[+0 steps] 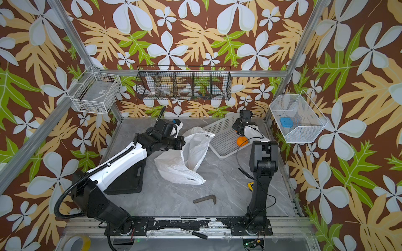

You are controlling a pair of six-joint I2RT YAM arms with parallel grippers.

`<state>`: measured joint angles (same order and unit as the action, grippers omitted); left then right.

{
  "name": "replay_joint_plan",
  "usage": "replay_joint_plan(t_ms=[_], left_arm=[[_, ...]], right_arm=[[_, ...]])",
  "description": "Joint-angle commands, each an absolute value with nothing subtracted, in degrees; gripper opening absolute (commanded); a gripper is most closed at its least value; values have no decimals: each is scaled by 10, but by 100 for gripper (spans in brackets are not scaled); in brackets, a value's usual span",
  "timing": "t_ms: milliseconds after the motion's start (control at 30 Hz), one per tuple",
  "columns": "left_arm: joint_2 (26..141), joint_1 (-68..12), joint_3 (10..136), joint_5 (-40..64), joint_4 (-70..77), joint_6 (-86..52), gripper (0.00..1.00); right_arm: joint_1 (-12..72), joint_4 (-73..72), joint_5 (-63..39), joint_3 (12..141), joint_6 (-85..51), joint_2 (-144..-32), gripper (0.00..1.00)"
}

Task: Place the oranges into plastic bags & tie knots
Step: Pick up the orange from the basket, then place the orange in the plastic bag.

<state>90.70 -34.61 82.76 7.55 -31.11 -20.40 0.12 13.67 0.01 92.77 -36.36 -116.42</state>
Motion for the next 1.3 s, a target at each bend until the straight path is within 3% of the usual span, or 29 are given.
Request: replay_joint_plan(t_ms=[0,200,433,533,667,800,833,933,1000,1133,1267], left_arm=[[906,-347,833,72,-305,-200,0],[903,-347,833,72,-305,-198,0],[908,-347,838,79,-305,-193,0],[909,-347,840,84,-305,-193,0],[908,-347,839,88,-301,-196,0],[906,-347,832,86,-299,-197,0],[905,-347,831,86,-297,-197,0],[905,-347,829,87,-294,-197,0],[904,-347,827,87,-294,-196,0],[899,-347,822,83,-293,-193,0],[896,-346,813,79,-288,-193,0]], right_arm=[[27,84,-22,820,-344,-1044,36],[99,48,-74,524,-360,-746,34],[285,-30,-118,375,-403,-505,35],[364,-85,-96,382,-394,-519,37],[402,-135,-85,421,-394,-628,36],[430,-139,-13,467,-389,-738,33],[430,-150,-6,468,-388,-758,38],[431,-140,8,484,-375,-790,81],[431,-136,14,477,-365,-771,98],[432,-113,21,444,-326,-672,100],[432,-35,98,428,-284,-551,100]])
